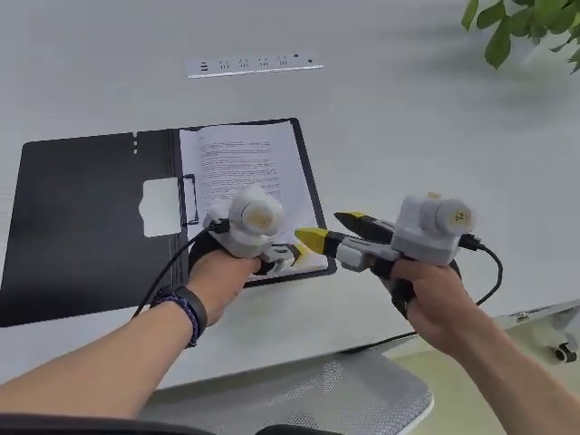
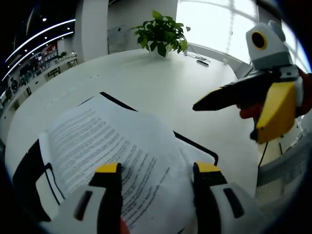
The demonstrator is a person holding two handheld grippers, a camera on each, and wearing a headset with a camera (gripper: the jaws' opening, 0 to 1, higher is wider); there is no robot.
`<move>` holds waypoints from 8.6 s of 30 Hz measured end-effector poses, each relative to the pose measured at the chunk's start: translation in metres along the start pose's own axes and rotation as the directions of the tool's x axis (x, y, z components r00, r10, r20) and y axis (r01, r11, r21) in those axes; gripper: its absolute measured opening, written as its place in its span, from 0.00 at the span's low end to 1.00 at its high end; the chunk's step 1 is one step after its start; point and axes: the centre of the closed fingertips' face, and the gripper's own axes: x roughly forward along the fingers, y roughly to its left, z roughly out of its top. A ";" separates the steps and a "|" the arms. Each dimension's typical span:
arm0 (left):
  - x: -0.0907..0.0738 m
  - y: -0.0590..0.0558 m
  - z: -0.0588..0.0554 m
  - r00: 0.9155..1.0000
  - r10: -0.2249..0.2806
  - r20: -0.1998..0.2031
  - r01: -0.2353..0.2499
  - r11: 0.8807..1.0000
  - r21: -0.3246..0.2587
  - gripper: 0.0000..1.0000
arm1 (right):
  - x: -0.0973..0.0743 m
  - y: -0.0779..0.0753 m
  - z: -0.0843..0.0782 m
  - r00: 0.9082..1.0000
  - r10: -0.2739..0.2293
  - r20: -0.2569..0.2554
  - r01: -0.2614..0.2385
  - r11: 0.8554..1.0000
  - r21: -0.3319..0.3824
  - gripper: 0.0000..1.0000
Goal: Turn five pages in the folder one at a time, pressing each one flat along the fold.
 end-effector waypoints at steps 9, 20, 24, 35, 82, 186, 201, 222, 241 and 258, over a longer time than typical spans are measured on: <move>-0.003 0.000 -0.002 1.000 -0.005 0.004 0.005 1.000 -0.008 0.59 | 0.032 -0.004 -0.007 0.999 0.033 -0.025 -0.031 0.996 0.078 0.59; -0.022 -0.010 -0.015 0.998 -0.067 -0.021 0.067 0.998 -0.022 0.63 | 0.025 0.006 -0.009 0.996 0.079 0.052 -0.087 0.981 0.172 0.43; -0.034 -0.010 -0.020 0.998 -0.065 -0.013 0.064 0.997 -0.043 0.64 | 0.022 0.007 -0.010 0.995 0.084 0.062 -0.094 0.980 0.174 0.34; -0.068 0.006 -0.030 1.000 -0.008 0.015 0.009 0.997 -0.083 0.65 | 0.025 0.012 -0.006 0.995 0.085 0.060 -0.092 0.988 0.122 0.05; -0.226 0.096 -0.084 0.965 0.250 0.085 -0.233 0.957 -0.175 0.70 | 0.098 0.153 0.011 0.960 0.268 0.079 -0.273 0.960 0.058 0.00; -0.277 0.138 -0.134 0.926 0.358 0.121 -0.282 0.867 -0.411 0.61 | 0.171 0.217 -0.102 0.900 0.383 -0.206 -0.360 0.922 0.142 0.45; -0.246 0.132 -0.119 0.950 0.293 0.106 -0.240 0.905 -0.352 0.40 | 0.122 0.168 -0.081 0.956 0.284 -0.074 -0.273 0.953 0.134 0.39; -0.197 0.152 -0.161 0.952 0.297 -0.076 -0.305 0.890 -0.339 0.00 | 0.105 0.142 -0.091 0.969 0.226 -0.097 -0.213 0.969 0.126 0.37; -0.194 0.154 -0.175 0.942 0.308 -0.133 -0.335 0.885 -0.323 0.00 | 0.127 0.118 -0.068 0.984 0.172 -0.036 -0.164 0.973 0.160 0.25; -0.194 0.155 -0.177 0.944 0.302 -0.132 -0.330 0.867 -0.372 0.00 | 0.181 0.083 -0.027 0.990 0.130 -0.047 -0.126 0.988 0.092 0.04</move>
